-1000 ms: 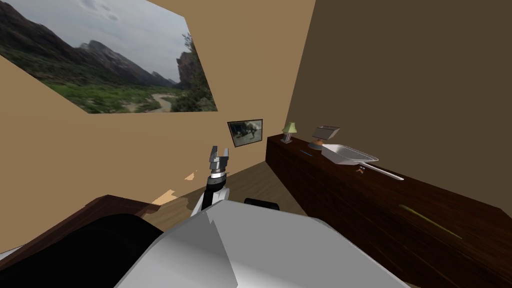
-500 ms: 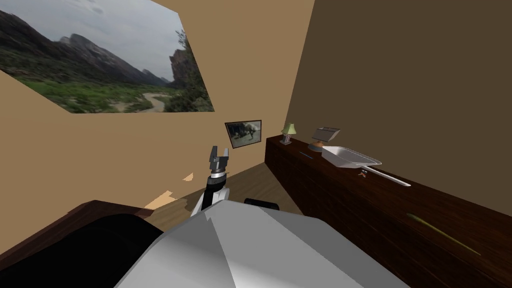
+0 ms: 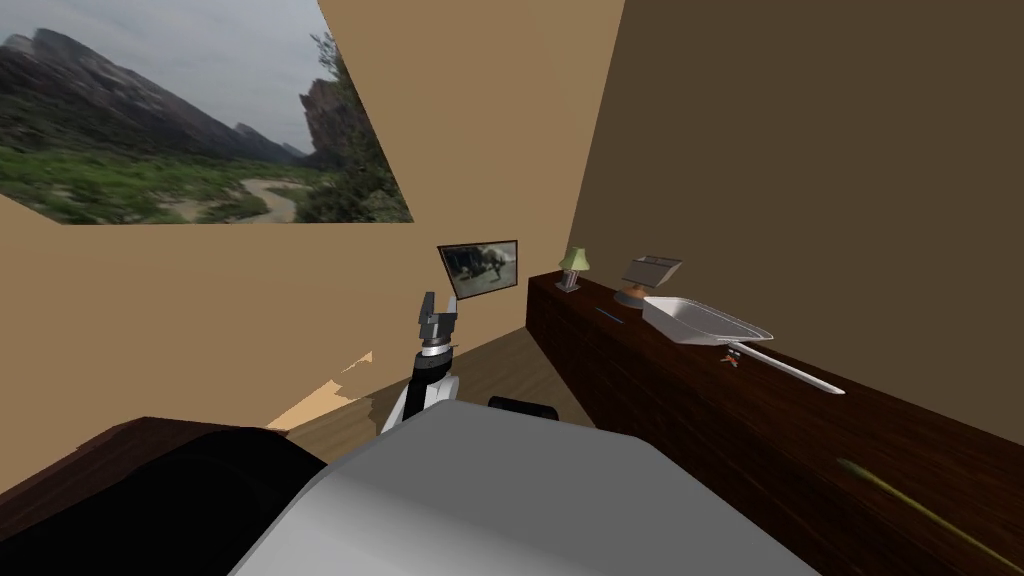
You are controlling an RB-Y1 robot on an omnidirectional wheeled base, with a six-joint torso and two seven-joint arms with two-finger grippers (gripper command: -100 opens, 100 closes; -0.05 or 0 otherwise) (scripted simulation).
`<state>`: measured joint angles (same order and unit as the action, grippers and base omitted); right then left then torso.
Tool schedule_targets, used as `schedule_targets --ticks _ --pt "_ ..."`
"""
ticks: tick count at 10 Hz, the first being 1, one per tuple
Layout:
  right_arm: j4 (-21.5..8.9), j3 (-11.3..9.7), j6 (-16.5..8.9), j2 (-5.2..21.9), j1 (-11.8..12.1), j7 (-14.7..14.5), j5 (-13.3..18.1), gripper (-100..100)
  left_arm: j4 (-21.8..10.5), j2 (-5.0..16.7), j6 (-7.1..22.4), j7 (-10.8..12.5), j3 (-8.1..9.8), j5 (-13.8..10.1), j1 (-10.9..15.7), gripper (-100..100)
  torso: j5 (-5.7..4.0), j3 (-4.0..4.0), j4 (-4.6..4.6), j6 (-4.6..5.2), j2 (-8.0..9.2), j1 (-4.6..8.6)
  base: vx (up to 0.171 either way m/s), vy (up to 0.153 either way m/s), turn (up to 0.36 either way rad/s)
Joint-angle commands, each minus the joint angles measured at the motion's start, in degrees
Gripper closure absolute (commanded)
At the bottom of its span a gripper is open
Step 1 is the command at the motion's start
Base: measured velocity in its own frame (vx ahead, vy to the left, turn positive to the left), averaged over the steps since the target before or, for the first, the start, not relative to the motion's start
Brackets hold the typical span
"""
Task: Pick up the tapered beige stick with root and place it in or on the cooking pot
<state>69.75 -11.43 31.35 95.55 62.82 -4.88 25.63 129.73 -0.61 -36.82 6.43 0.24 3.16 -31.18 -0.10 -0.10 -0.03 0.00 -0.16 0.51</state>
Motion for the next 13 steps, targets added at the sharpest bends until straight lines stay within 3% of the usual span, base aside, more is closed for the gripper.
schedule_targets --ticks 1,2,5,9,10,11,12,13 --pt "-1.3 0.3 0.1 2.9 0.1 -1.3 1.8 -100 0.0 0.0 0.0 0.0 0.0 0.0 0.0 0 0.0 0.0 0.0 0.0 0.0 0.0 0.14 -0.154 -0.018" --pt "-1.9 0.6 0.4 4.9 0.3 -2.2 2.7 -100 0.0 0.0 0.0 0.0 0.0 0.0 0.0 0 -0.04 -0.07 -0.03 -0.01 -0.13 0.11 0.192 -0.173 -0.015" --pt "-2.1 1.0 1.2 7.1 0.9 -3.8 4.2 -100 0.0 0.0 0.0 0.0 0.0 0.0 0.0 0 -0.04 -0.08 -0.03 0.01 -0.14 0.06 0.127 -0.136 -0.008" --pt "0.4 0.5 3.1 7.5 1.9 -6.0 6.1 -100 0.0 0.0 0.0 0.0 0.0 0.0 0.0 0 -0.1 -0.08 -0.04 0.01 -0.13 0.21 0.141 -0.168 -0.004" --pt "-0.2 0.4 2.8 7.4 1.2 -5.5 6.2 -100 0.0 0.0 0.0 0.0 0.0 0.0 0.0 0 -0.1 -0.05 -0.02 0.03 -0.08 0.14 0.054 -0.06 0.007" --pt "-0.2 0.3 3.0 7.3 1.1 -5.5 6.4 0 0.0 0.0 0.0 0.0 -0.01 0.0 0.0 0 -0.03 0.06 0.02 0.02 0.13 -0.14 0.01 -0.012 0.004" --pt "-0.1 -0.6 1.7 5.3 0.9 -6.0 7.1 -100 0.0 0.0 0.0 0.0 -0.01 0.0 0.0 0 0.03 0.17 0.07 0.03 0.31 -0.34 0.026 -0.014 0.103" --pt "0.0 -1.1 1.0 4.3 0.8 -6.2 7.4 -100 0.0 0.0 0.0 0.0 -0.01 0.0 0.0 0 0.03 0.2 0.08 0.03 0.34 -0.38 0.037 -0.019 0.095"
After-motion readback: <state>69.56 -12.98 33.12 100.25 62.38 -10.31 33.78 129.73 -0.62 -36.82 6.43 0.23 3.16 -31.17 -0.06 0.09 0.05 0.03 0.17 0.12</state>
